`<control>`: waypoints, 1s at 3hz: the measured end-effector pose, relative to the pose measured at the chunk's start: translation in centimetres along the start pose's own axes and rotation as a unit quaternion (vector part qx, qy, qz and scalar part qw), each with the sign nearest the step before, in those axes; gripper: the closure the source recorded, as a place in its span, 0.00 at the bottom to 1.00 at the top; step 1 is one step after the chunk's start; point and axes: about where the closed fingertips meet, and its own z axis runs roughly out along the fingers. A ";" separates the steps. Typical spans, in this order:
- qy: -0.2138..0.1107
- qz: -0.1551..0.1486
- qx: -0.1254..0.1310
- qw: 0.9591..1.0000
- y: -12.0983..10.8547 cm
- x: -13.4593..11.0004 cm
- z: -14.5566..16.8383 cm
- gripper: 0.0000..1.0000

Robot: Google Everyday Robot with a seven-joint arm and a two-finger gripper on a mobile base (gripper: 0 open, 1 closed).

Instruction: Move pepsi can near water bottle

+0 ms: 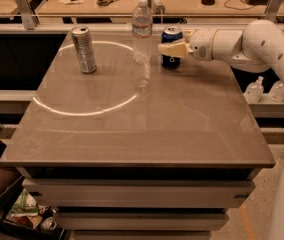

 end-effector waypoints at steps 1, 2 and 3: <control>0.000 0.000 -0.002 1.000 0.2 0.0 0.3 0.59; -0.001 0.000 -0.005 1.000 0.3 0.0 0.6 0.36; -0.001 0.001 -0.007 1.000 0.5 0.0 0.9 0.12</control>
Offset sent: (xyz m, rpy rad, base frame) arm 0.0003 0.0029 -0.0006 0.0008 0.0009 0.0041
